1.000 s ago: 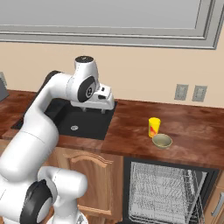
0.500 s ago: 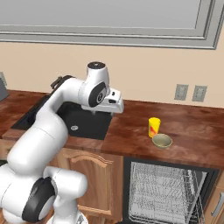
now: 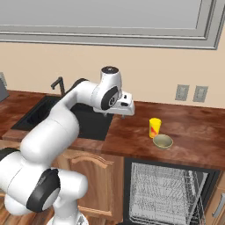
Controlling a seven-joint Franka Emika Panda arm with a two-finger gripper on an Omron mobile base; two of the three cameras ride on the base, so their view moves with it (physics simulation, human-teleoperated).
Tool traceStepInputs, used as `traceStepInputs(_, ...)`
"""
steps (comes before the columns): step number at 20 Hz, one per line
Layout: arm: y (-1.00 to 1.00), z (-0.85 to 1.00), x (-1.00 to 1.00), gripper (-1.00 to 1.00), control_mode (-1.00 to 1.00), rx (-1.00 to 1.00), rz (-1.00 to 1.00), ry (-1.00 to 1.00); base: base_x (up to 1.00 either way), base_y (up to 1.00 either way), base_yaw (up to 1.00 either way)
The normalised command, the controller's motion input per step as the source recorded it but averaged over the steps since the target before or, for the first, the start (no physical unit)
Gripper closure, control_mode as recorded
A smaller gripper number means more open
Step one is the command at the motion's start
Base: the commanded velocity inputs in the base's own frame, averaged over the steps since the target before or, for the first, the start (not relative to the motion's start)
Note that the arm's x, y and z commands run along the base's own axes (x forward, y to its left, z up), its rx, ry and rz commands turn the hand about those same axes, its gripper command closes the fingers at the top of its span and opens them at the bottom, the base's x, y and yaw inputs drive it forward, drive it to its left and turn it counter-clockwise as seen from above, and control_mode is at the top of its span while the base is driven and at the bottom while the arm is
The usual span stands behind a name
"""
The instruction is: Pick up the cup and bowl from the counter, place them in the dishwasher, and close the dishwasher door.
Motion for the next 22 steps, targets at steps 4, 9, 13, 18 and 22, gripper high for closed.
traceStepInputs(4, -0.34, -0.16, 0.32, -1.0, -1.0, 0.0, 0.0, 0.0, 0.0, 0.0, 0.0)
traceStepInputs(9, -0.3, -0.15, 0.34, -1.0, -1.0, 0.0, 0.0, 0.01, 0.0, 0.0, 0.0)
traceStepInputs(13, -0.25, -0.16, 0.33, -1.0, -1.0, 0.0, 0.0, 0.01, 0.0, 0.0, 0.0)
traceStepInputs(18, -0.28, -0.17, 0.3, -1.0, -1.0, 0.0, 0.0, 0.01, 0.0, 0.0, 0.0)
traceStepInputs(22, -0.28, -0.18, 0.26, -1.0, -1.0, 0.0, 0.0, 0.01, 0.0, 0.0, 0.0)
